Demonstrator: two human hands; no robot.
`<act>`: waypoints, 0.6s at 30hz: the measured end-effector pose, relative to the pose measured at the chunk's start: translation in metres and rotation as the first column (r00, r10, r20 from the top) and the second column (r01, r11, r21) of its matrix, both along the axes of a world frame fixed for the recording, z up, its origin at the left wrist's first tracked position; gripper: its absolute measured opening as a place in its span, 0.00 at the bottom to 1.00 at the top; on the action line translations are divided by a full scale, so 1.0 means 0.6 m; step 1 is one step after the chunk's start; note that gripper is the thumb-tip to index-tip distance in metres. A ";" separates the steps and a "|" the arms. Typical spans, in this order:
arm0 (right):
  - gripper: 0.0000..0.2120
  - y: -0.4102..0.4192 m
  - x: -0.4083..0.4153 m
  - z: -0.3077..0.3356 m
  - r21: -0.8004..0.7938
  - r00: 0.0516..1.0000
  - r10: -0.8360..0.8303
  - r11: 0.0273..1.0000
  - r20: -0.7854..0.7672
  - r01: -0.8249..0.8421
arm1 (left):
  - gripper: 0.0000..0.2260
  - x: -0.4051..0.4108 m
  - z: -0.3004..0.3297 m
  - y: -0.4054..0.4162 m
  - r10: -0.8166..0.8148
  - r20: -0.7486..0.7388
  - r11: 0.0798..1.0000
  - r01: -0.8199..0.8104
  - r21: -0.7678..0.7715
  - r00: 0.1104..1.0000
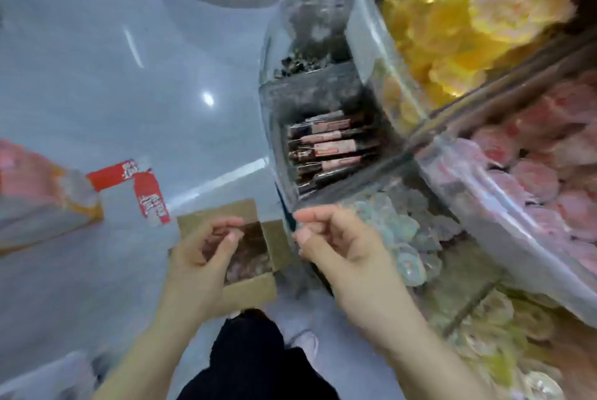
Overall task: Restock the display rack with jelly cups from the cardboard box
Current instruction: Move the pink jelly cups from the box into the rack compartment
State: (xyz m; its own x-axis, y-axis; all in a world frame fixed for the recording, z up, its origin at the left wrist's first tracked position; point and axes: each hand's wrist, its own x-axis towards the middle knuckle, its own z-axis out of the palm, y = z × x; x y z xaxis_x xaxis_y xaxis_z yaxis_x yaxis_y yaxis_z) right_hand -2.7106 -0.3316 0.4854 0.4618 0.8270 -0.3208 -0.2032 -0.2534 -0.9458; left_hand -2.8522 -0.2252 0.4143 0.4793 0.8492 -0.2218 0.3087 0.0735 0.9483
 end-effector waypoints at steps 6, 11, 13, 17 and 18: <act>0.06 0.083 -0.131 -0.340 -0.489 0.933 0.227 0.803 -0.279 -0.342 | 0.17 -0.186 -0.261 0.044 0.173 -0.344 0.943 -0.256 -0.211 0.923; 0.07 0.122 -0.158 -0.655 -0.767 0.942 0.233 0.550 -0.241 -0.332 | 0.12 -0.256 -0.496 0.071 0.071 -0.526 0.927 -0.251 -0.279 0.847; 0.07 0.154 -0.155 -0.754 -0.799 0.936 0.293 0.505 -0.197 -0.327 | 0.10 -0.247 -0.583 0.086 -0.034 -0.538 0.932 -0.168 -0.322 0.842; 0.09 0.217 -0.151 -0.931 -0.786 0.865 0.497 0.507 -0.069 -0.354 | 0.11 -0.210 -0.754 0.122 -0.253 -0.550 0.935 0.055 -0.351 0.796; 0.05 0.228 -0.151 -0.971 -0.790 0.814 0.578 0.475 -0.052 -0.387 | 0.13 -0.202 -0.794 0.132 -0.307 -0.560 0.929 0.114 -0.353 0.769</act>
